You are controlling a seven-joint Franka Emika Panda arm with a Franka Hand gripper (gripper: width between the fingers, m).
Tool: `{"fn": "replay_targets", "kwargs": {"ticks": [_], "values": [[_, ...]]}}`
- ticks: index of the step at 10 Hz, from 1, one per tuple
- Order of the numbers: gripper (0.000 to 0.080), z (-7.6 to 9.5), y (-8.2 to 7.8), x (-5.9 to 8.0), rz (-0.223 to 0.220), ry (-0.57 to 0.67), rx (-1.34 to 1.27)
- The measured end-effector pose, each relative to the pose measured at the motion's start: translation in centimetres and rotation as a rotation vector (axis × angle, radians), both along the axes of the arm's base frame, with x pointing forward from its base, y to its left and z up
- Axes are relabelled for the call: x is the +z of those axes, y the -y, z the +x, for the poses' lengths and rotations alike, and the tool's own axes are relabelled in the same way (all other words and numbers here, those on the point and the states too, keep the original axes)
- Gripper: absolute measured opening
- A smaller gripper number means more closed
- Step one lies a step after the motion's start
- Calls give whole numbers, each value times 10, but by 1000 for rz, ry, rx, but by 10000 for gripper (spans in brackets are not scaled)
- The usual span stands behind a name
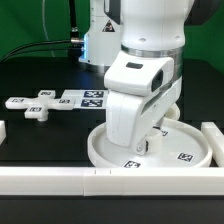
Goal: Assemble round table
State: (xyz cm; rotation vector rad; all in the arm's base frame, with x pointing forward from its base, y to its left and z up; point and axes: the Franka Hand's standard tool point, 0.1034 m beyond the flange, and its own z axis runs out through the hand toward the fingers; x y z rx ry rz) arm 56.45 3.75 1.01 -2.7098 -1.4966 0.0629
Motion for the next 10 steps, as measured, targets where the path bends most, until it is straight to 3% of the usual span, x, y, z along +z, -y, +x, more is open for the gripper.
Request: {"fn": "replay_targets", "kwargs": {"ticks": [1,2,3,4,6,10], "values": [[510,0,0,0,0,0,0],[510,0,0,0,0,0,0],[606,0,0,0,0,0,0],[636,0,0,0,0,0,0],[647,-2,6,6,-5,-7,-10],[649,-20,7,42,-25,9,-162]]}}
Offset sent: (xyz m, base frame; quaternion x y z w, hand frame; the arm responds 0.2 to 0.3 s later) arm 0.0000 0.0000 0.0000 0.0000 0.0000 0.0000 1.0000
